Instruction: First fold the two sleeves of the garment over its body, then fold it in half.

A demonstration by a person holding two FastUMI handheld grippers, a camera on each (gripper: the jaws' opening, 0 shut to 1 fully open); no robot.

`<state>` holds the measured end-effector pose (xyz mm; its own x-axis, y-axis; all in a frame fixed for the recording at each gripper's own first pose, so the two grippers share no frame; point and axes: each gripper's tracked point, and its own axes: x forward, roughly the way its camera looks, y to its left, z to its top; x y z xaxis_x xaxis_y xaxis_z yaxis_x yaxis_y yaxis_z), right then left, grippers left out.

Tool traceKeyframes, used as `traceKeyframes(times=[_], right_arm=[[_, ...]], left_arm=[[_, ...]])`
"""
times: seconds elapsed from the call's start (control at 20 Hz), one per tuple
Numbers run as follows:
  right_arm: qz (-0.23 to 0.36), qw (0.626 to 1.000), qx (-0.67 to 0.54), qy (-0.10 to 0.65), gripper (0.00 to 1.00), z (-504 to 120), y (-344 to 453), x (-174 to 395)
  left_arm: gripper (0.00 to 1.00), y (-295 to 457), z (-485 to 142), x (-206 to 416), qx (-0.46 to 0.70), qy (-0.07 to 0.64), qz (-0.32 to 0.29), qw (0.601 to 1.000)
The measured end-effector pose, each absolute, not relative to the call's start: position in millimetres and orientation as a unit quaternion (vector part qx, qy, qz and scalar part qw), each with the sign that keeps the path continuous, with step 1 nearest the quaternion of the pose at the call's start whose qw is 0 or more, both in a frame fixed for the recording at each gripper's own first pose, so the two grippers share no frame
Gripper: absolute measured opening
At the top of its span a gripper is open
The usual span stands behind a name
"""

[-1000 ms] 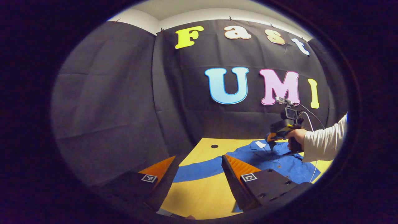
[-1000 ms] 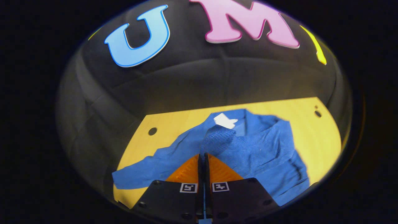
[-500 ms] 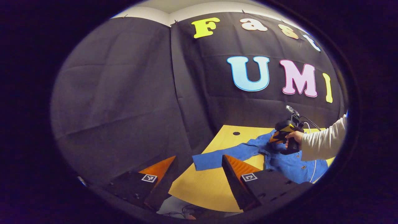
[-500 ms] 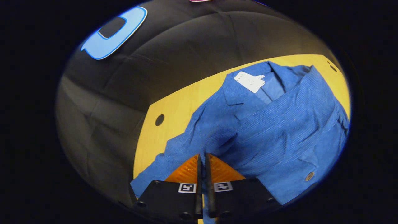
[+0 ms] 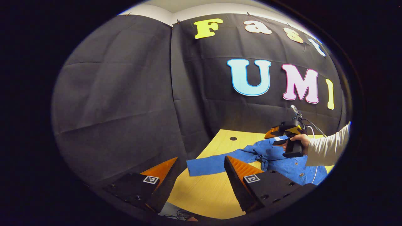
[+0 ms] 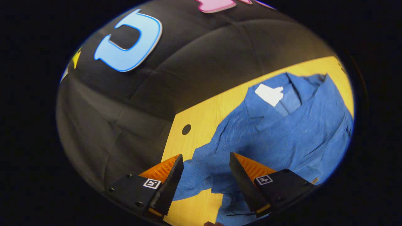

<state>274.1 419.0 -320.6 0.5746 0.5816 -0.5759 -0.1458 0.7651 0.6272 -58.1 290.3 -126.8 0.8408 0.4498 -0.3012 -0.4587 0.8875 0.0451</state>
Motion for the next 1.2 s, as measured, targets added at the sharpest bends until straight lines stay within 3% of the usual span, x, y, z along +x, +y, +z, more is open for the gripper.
traceKeyframes(times=[0.2, 0.3, 0.35, 0.4, 0.7, 1.05, 1.1, 1.2], right_arm=[[0.224, 0.91, 0.192, 0.291, 0.95, -231.9, 357.2, 260.6], [0.254, 0.921, 0.163, 0.245, 0.94, -181.2, 326.5, 232.2], [0.264, 0.925, 0.142, 0.232, 0.81, -161.8, 304.9, 213.6], [0.268, 0.931, 0.123, 0.217, 0.96, -140.9, 279.4, 198.0], [0.184, 0.979, 0.053, 0.073, 0.95, -5.5, 125.4, 121.4], [0.073, 0.992, 0.087, 0.045, 0.95, 28.7, 42.6, 79.3], [0.07, 0.993, 0.083, 0.046, 0.89, 28.5, 40.7, 75.0], [0.067, 0.993, 0.086, 0.051, 0.95, 25.3, 39.1, 69.7]], left_arm=[[0.81, 310.1, -127.7, -31.6, -0.015, 0.12, 0.224, 0.967], [0.81, 335.0, -149.5, -18.3, -0.036, 0.127, 0.233, 0.963], [0.8, 350.3, -169.4, -11.5, -0.053, 0.145, 0.242, 0.958], [0.81, 363.0, -188.9, -4.2, -0.071, 0.167, 0.248, 0.951], [0.83, 404.7, -273.4, 27.7, -0.161, 0.294, 0.25, 0.908], [0.83, 418.4, -354.3, 53.8, -0.193, 0.428, 0.263, 0.843], [0.83, 419.7, -360.8, 58.5, -0.189, 0.439, 0.265, 0.837], [0.84, 422.9, -368.6, 60.4, -0.175, 0.458, 0.27, 0.829]])
